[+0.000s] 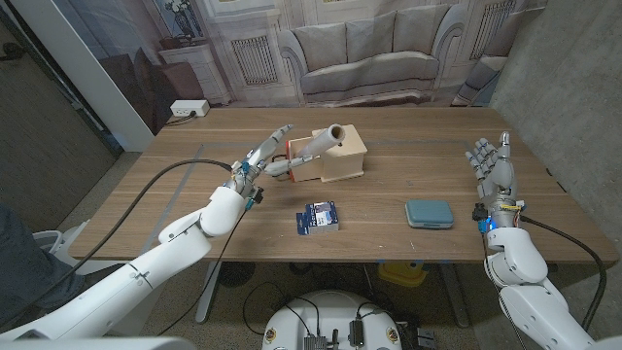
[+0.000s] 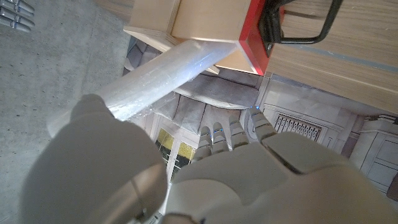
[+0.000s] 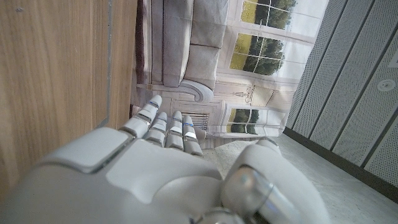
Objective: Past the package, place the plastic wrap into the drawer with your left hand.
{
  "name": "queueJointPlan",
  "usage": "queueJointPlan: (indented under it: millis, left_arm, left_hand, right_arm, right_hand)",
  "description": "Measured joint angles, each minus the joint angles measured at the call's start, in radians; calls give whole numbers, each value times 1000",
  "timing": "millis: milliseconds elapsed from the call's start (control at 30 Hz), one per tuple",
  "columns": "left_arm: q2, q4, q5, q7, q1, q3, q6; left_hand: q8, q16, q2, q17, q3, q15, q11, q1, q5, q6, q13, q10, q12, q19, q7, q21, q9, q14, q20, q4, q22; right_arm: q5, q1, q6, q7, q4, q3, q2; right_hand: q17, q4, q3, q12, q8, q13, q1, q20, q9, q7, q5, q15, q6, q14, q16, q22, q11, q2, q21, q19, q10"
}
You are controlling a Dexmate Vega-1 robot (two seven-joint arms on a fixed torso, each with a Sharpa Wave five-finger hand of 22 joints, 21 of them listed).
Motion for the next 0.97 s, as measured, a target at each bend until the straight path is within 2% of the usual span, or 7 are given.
queueJointPlan:
  millis: [100, 967]
  left_arm:
    - [7, -13, 0, 12, 17, -16, 1]
    - [59, -95, -16, 56, 135, -145, 6]
  left_hand:
    - [0, 0, 0, -5, 0, 0, -7, 0, 3, 6, 0, 7, 0, 0, -6, 0, 0, 0, 0, 0, 0]
    - [4, 8, 4, -5, -3, -6, -18, 4, 4, 15, -5, 18, 8, 2, -15, 0, 0, 13, 2, -3, 0]
  right_arm:
    - [-1, -1, -5, -2, -2, 1, 0]
    - [-23, 3, -4, -16, -11, -9, 13]
  right_hand:
    - [0, 0, 0, 0, 0, 0, 0, 0, 0, 0, 0, 0, 0, 0, 0, 0, 0, 0, 0, 0, 0]
    - [0, 0, -8, 0, 0, 0, 0, 0, 0, 0, 0, 0, 0, 0, 0, 0, 0, 0, 0, 0, 0]
